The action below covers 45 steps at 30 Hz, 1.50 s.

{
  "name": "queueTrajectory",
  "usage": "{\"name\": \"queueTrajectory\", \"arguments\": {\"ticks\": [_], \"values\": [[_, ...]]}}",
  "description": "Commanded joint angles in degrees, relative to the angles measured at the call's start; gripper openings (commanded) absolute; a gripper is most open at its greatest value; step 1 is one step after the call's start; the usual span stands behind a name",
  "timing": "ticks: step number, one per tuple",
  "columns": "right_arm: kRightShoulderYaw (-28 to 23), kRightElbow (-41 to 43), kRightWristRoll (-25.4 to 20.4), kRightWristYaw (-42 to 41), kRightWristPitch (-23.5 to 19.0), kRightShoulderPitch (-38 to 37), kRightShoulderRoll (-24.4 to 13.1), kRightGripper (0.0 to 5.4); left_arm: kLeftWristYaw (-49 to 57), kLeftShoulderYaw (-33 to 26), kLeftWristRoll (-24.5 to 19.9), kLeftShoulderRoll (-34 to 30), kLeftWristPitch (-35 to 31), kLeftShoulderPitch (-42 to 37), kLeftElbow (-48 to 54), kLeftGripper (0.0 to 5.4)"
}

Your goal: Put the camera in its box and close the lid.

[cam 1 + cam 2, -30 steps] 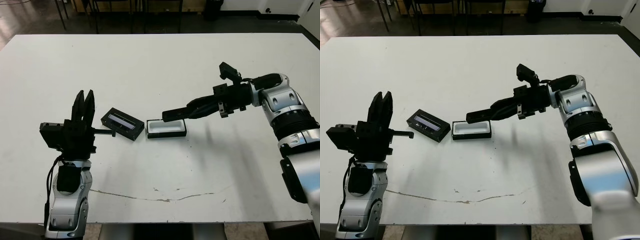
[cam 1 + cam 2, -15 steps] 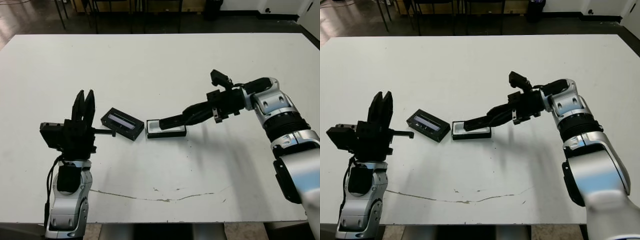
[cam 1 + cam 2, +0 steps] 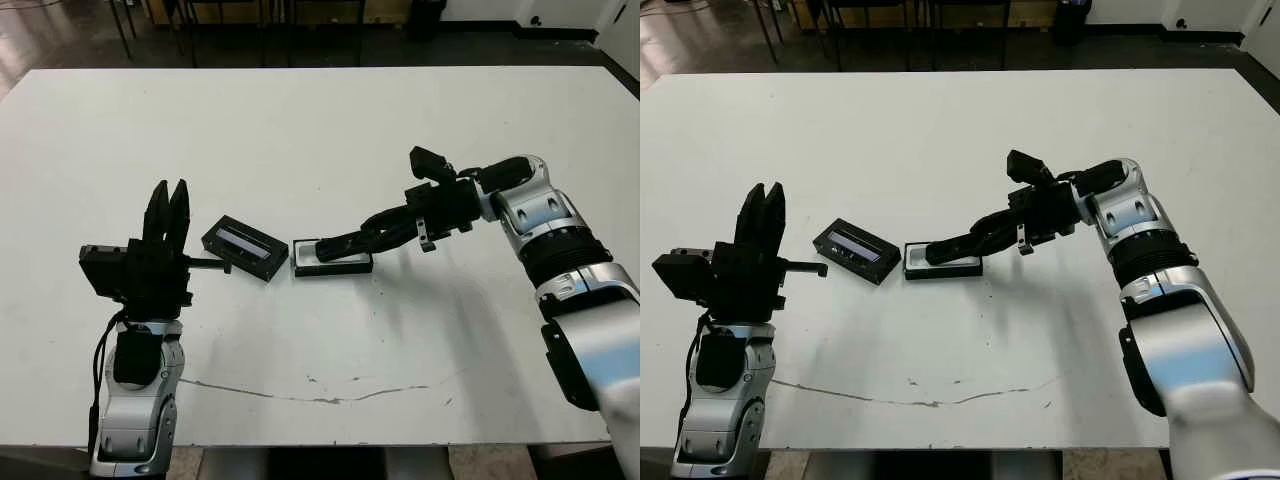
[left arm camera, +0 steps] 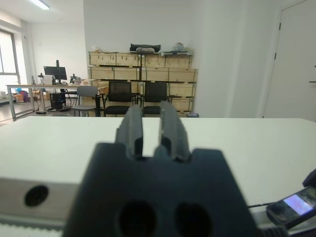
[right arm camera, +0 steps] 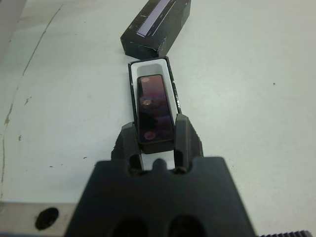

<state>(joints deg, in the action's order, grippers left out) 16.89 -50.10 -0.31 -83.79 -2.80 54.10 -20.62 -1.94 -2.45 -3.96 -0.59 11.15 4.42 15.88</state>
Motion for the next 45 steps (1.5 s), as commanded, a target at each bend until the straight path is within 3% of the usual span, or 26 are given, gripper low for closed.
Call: {"name": "queueTrajectory", "arguments": {"ticks": [1, 12, 27, 33, 37, 45], "values": [[0.1, 0.0, 0.7, 0.8, 1.2, -1.4, 0.2, 0.00, 0.1, -0.2, 0.5, -0.4, -1.0, 0.9, -0.3, 0.00], [1.1, 0.5, 1.5, 0.8, 2.4, -1.7, 1.6, 0.00, 0.3, 0.0, 0.7, -0.1, -0.5, 1.1, -0.3, 0.00], [3.4, 1.6, 2.9, 2.0, 0.4, -2.4, 5.8, 0.00, 0.5, 0.3, 0.6, 0.1, 0.1, 1.6, -0.4, 0.00], [4.2, 2.7, 3.4, 2.8, 2.4, -3.3, 6.8, 0.00, 0.7, 0.3, 1.1, 0.2, -0.1, 1.9, -0.2, 0.00], [3.8, 3.0, 3.0, 2.4, 1.0, -3.4, 6.4, 0.00, 0.6, 0.2, 0.9, 0.3, 0.2, 2.0, -0.2, 0.00], [1.0, 6.4, 1.9, 3.4, 2.8, -3.1, 2.7, 1.61, 0.3, 0.0, 0.8, 0.1, 0.3, 1.8, -0.6, 0.00]]}}
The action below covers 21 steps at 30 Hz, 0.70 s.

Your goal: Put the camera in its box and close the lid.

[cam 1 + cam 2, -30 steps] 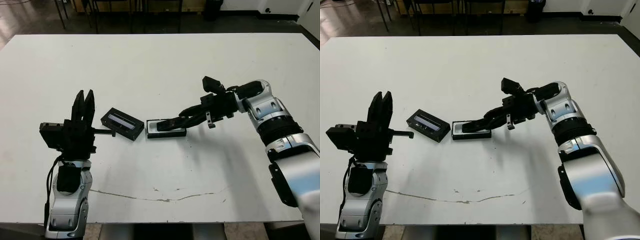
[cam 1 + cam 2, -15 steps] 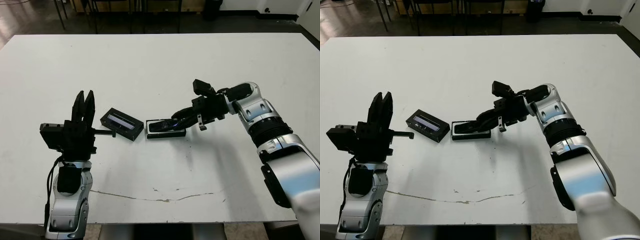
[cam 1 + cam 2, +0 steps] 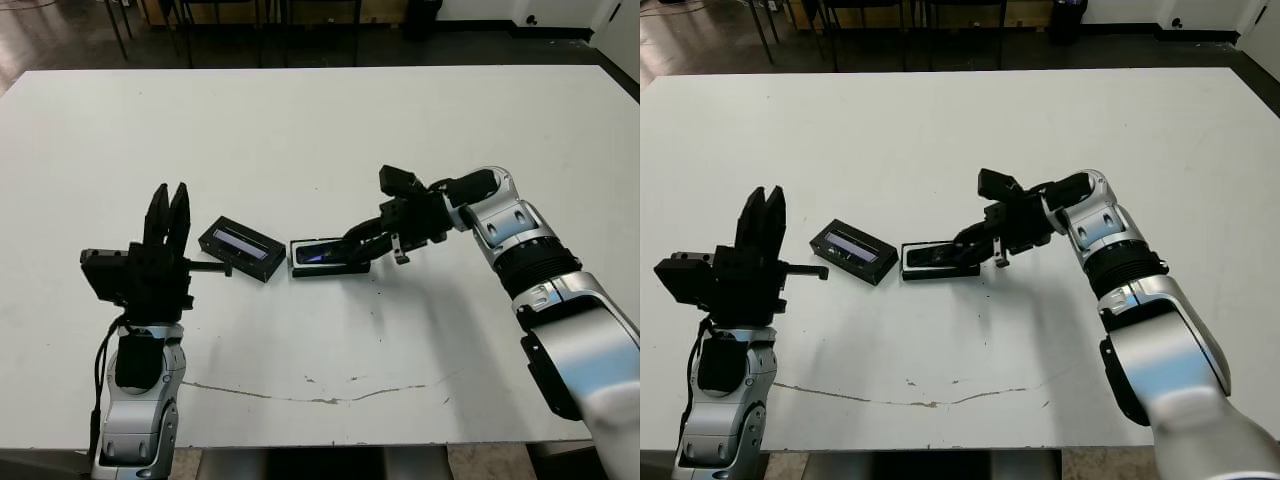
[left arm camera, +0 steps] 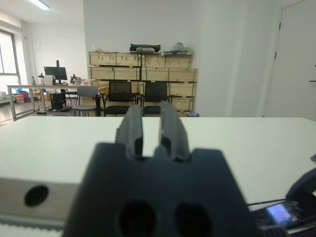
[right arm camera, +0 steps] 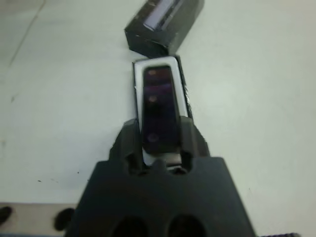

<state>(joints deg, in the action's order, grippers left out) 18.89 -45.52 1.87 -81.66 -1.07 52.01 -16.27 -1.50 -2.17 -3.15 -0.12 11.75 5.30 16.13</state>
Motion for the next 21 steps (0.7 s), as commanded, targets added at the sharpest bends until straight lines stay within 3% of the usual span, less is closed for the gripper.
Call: {"name": "queueTrajectory", "arguments": {"ticks": [1, 7, 13, 17, 21], "values": [[-1.3, 2.8, 0.0, 2.2, 1.9, -1.2, -2.3, 1.86, -0.2, -0.3, -0.2, -0.3, -0.4, 0.9, -0.8, 0.00], [-4.2, 5.8, -1.1, 5.0, 3.7, -2.7, -4.9, 3.14, -0.3, -0.2, -0.1, -0.4, -0.9, 0.6, -0.6, 0.00], [-6.7, 12.5, -2.7, 8.2, 0.5, -4.8, -7.5, 4.46, -0.7, -0.2, -0.5, -0.5, -1.0, 0.4, -0.6, 0.00], [-11.8, 20.5, -7.4, 13.1, -4.5, -8.0, -7.7, 5.34, -0.5, -0.3, -0.1, -0.4, -1.3, 0.4, -0.5, 0.00], [-17.2, 34.0, -10.3, 27.2, -14.0, -15.2, -5.1, 5.37, -0.3, -0.3, 0.0, -0.3, -1.4, 0.4, -0.5, 0.00]]}}
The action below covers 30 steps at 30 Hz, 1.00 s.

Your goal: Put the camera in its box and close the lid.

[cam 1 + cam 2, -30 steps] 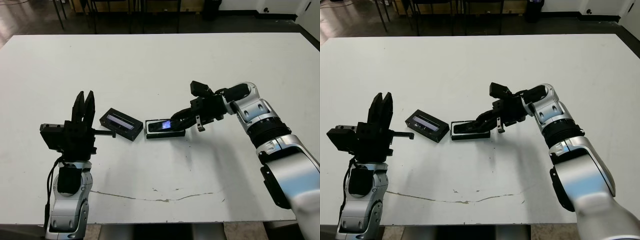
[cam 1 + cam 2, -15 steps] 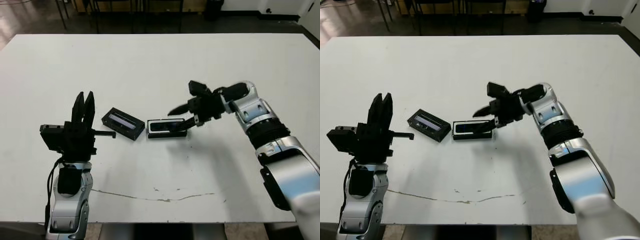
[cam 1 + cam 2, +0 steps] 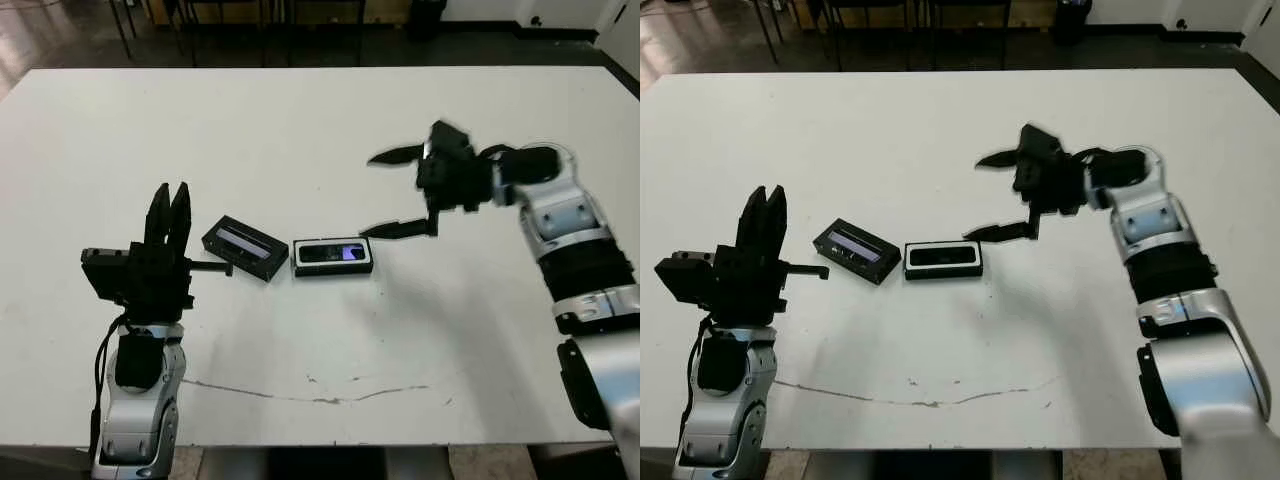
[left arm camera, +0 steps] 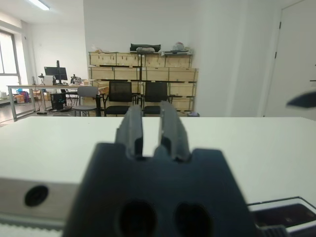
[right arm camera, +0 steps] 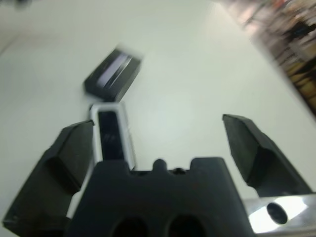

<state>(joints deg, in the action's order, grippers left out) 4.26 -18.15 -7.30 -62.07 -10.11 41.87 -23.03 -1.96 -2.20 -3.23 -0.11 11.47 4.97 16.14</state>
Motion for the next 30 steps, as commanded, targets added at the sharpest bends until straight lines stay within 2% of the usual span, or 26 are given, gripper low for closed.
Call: {"name": "queueTrajectory", "arguments": {"ticks": [1, 3, 6, 9, 12, 17, 21, 26, 30], "values": [[-3.3, 9.9, -1.4, 11.2, -6.5, -7.1, 2.6, 5.37, 0.2, -0.3, 0.3, -0.4, -1.1, 0.8, -0.4, 0.00], [-4.1, 14.5, -1.9, 16.1, -8.2, -10.6, 3.7, 5.17, 0.2, -0.4, 0.3, -0.5, -1.3, 0.8, -0.2, 0.00], [-4.3, 17.8, -2.3, 20.1, -7.6, -15.2, 4.4, 4.57, -0.1, -1.1, 0.2, -1.2, -1.4, 0.5, 0.0, 0.00], [-4.3, 18.9, -2.9, 20.5, -5.9, -19.5, 3.6, 3.89, -2.1, -2.6, -0.6, -3.9, -2.3, -1.9, 0.4, 0.00], [-3.9, 19.2, -2.7, 19.4, -4.2, -21.6, 1.6, 3.19, -5.6, -3.9, -2.7, -9.0, -10.2, -6.8, 2.7, 0.00], [-3.8, 21.4, -3.4, 19.9, -6.2, -23.5, 0.0, 2.06, -22.1, -1.8, -3.6, -26.8, -27.4, -20.9, 0.5, 0.00], [-3.7, 22.9, -4.5, 19.6, -6.9, -24.0, -0.7, 1.16, -32.7, 6.6, 0.5, -34.3, -33.5, -32.9, -7.7, 0.00], [-3.7, 23.0, -6.6, 18.5, -8.5, -24.0, -1.3, 0.02, -44.1, 20.6, 10.6, -36.6, -31.2, -46.0, -19.2, 0.00], [-3.5, 23.3, -7.3, 18.3, -9.7, -24.4, -2.0, 0.01, -50.6, 28.0, 16.2, -34.2, -29.3, -54.1, -28.1, 0.00]]}}
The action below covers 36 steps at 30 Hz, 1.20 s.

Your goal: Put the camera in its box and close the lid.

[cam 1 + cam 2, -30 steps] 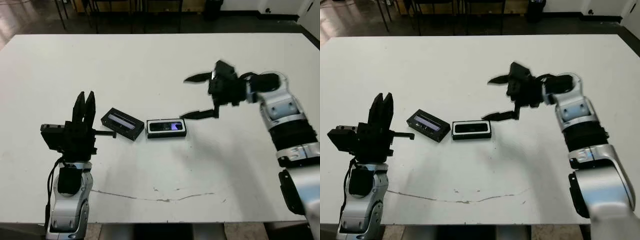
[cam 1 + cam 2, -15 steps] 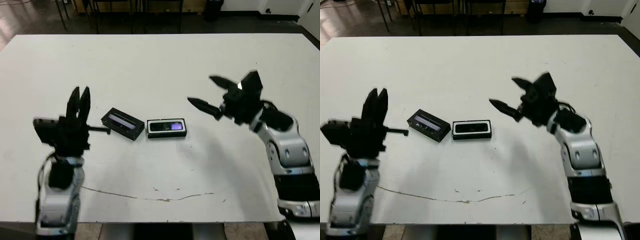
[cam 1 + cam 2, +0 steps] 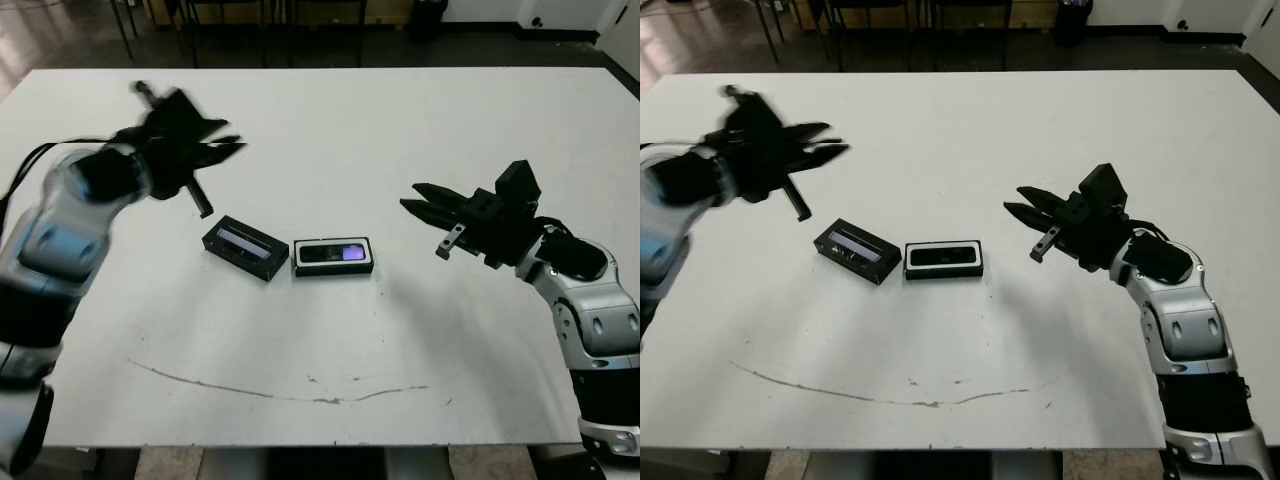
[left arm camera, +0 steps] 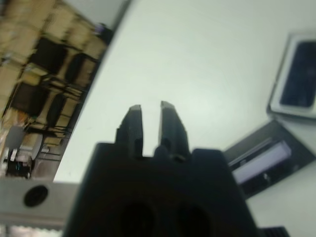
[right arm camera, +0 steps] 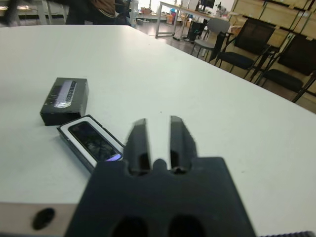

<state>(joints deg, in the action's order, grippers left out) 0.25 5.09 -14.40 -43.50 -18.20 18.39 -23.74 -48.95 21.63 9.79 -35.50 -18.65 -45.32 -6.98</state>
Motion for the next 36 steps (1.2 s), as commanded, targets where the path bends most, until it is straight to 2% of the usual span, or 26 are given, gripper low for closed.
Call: {"name": "queueTrajectory", "arguments": {"ticks": [1, 6, 14, 27, 31, 36], "values": [[0.6, 0.2, -0.1, -0.2, -1.8, -1.1, -1.5, 0.01, -4.9, 5.5, 4.3, 2.0, 1.0, -5.4, -6.9, 0.00], [0.6, 0.5, -1.2, -0.6, -2.8, -1.8, -2.3, 0.01, -7.4, 10.9, 9.4, 6.8, 3.5, -9.7, -15.2, 0.00], [0.8, 1.5, -1.7, -0.5, -3.7, -2.5, -3.0, 0.01, -11.8, 18.8, 16.5, 13.6, 6.4, -10.3, -22.9, 0.00], [0.3, 2.3, -3.2, 0.4, -3.6, -4.6, -2.4, 0.01, -18.4, 23.7, 23.2, 14.3, 13.5, -9.8, -23.6, 0.00], [0.3, 2.5, -3.4, 0.6, -3.5, -4.9, -2.3, 0.01, -21.9, 24.3, 25.0, 14.8, 9.7, -9.3, -21.9, 0.00], [0.4, 2.5, -3.5, 0.9, -3.3, -5.0, -2.4, 0.01, -27.5, 25.5, 27.7, 12.4, 10.1, -9.4, -16.3, 0.00]]}}
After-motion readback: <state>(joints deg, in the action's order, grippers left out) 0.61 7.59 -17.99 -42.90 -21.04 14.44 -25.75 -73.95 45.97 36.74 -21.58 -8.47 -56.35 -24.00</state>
